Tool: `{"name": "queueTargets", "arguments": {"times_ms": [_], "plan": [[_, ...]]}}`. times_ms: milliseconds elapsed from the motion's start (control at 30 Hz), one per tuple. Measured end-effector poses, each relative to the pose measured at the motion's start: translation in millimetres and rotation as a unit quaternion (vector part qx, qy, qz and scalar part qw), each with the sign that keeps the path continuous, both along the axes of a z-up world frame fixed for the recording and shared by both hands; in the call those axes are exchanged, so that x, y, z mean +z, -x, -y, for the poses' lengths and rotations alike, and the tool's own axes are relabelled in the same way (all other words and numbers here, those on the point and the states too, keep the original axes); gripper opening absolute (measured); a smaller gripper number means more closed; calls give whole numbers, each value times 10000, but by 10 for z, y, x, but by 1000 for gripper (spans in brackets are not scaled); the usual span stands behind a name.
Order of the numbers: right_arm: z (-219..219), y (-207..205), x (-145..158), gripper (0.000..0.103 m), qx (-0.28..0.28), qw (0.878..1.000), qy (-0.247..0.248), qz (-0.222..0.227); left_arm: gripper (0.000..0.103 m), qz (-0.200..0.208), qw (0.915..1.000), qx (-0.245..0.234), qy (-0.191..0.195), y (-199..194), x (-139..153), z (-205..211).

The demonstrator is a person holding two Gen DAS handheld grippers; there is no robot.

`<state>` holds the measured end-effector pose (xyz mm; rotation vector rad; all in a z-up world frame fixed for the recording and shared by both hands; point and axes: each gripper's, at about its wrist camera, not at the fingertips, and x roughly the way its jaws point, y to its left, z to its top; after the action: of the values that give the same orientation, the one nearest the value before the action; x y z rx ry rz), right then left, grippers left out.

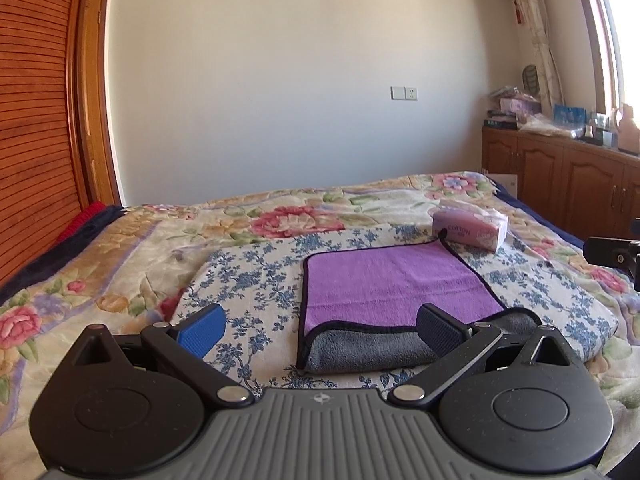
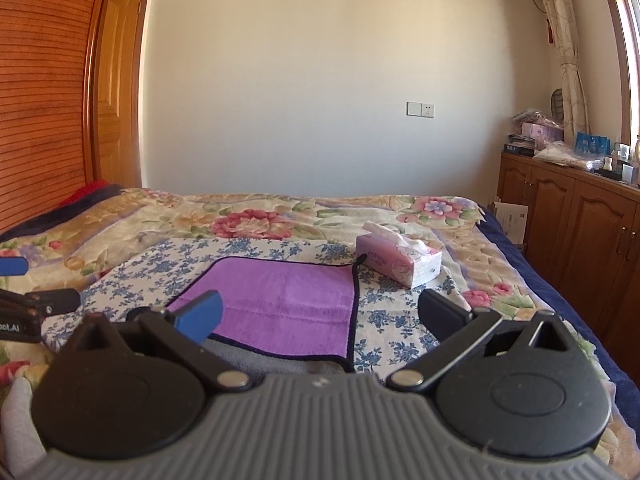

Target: Fold towel

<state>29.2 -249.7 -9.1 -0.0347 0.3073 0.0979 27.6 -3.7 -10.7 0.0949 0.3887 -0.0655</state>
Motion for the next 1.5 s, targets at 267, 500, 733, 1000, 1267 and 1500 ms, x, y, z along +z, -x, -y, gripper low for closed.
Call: {"name": "queueTargets", "arguments": {"times_ms": [267, 500, 733, 1000, 1267, 1500], "plan": [[-15, -113, -39, 103, 41, 9999, -9, -152, 103, -153, 9998, -97, -38, -110, -66, 14], [-50, -235, -98, 103, 81, 9994, 62, -344, 103, -297, 9994, -152, -85, -252, -115, 30], [-96, -331, -156, 103, 184, 9985, 128, -500, 103, -448, 9986, -236, -142, -388, -187, 46], [-119, -451, -230, 103, 237, 9972, 148, -689, 103, -593, 9977, -322, -117, -504, -240, 54], [-153, -567, -285, 103, 305, 9958, 237, -831, 102, -760, 9964, -367, -66, -647, -302, 33], [-213, -705, -349, 103, 367, 9941, 412, -934, 98, -933, 9946, -453, -106, -790, -392, 38]]}}
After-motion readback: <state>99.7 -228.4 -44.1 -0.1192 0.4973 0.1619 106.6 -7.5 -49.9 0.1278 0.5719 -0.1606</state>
